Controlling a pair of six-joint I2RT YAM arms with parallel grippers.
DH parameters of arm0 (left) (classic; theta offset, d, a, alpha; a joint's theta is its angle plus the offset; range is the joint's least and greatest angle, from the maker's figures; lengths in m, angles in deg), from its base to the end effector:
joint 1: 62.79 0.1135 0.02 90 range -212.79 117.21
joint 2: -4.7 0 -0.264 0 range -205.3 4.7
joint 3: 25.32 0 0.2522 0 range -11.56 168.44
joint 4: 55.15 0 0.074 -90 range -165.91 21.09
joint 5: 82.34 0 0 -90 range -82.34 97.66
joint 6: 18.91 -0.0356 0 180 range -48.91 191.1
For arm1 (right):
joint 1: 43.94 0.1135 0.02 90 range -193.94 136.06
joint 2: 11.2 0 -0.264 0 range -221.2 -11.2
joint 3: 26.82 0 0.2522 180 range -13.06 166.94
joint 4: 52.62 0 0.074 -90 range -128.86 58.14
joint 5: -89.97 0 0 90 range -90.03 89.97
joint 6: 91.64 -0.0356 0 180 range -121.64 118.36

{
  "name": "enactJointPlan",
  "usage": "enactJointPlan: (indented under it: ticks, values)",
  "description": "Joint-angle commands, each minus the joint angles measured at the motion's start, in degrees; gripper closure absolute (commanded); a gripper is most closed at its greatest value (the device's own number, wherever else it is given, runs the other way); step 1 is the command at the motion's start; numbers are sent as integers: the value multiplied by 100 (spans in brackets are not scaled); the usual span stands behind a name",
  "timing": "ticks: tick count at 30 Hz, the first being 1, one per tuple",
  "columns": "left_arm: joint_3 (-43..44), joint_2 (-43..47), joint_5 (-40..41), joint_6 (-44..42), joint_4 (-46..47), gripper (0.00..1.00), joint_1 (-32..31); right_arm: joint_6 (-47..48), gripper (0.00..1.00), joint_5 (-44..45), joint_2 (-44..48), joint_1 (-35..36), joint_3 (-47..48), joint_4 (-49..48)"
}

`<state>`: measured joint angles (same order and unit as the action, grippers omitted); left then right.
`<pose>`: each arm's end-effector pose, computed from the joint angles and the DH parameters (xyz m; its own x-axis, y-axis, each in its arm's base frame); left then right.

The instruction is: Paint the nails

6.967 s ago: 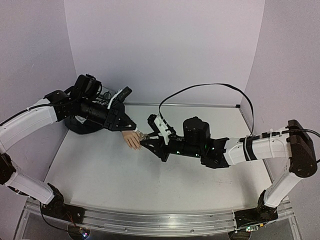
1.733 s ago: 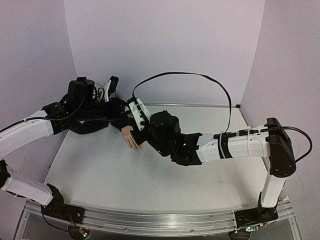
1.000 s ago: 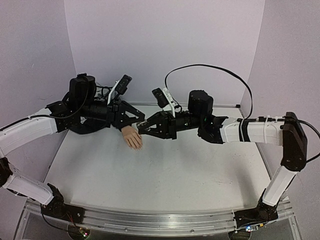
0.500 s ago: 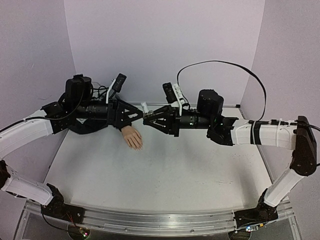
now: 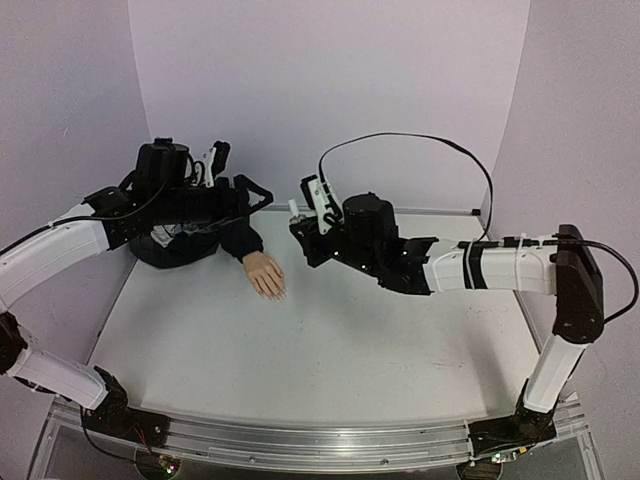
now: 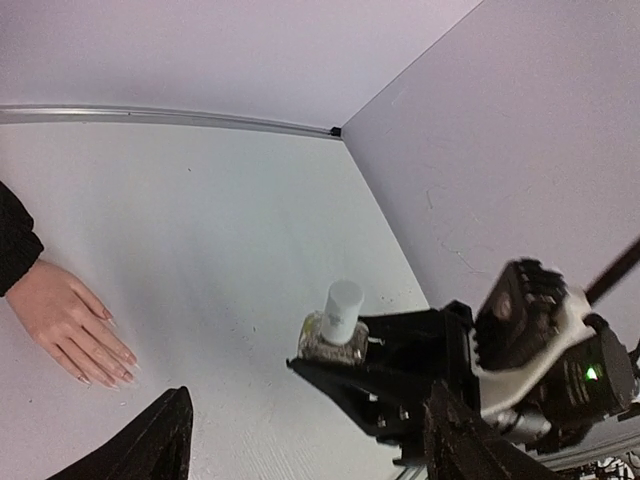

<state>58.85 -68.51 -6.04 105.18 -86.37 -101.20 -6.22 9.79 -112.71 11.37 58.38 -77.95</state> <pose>0.2245 -0.1888 0.3766 -0.6606 -0.1712 -0.7310 0.4920 0.6367 -0.5937 0.2454 0.3439 0.3185 0.0319 0.1843 -0.9823 -0.7192 0.6868 0.1055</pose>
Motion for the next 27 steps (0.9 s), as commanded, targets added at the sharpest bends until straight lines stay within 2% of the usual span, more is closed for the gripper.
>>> enactJointPlan:
  ticks: [1, 7, 15, 22, 27]
  values:
    - [293, -294, 32, 172, 439, 22, -60, 324, 100, 813, -138, 403, 576, -168]
    - [322, -427, 68, 39, 548, 37, -111, 395, 100, 845, -333, 604, 759, -152]
    - [281, -409, 24, -40, 656, 63, -157, 414, 100, 783, -459, 673, 951, -102]
    - [269, -526, -462, -101, 731, 81, -175, 391, 100, 630, -407, 678, 966, -112]
    - [48, -470, -1061, -405, 831, 91, -176, 410, 100, -9, -220, 613, 796, -197]
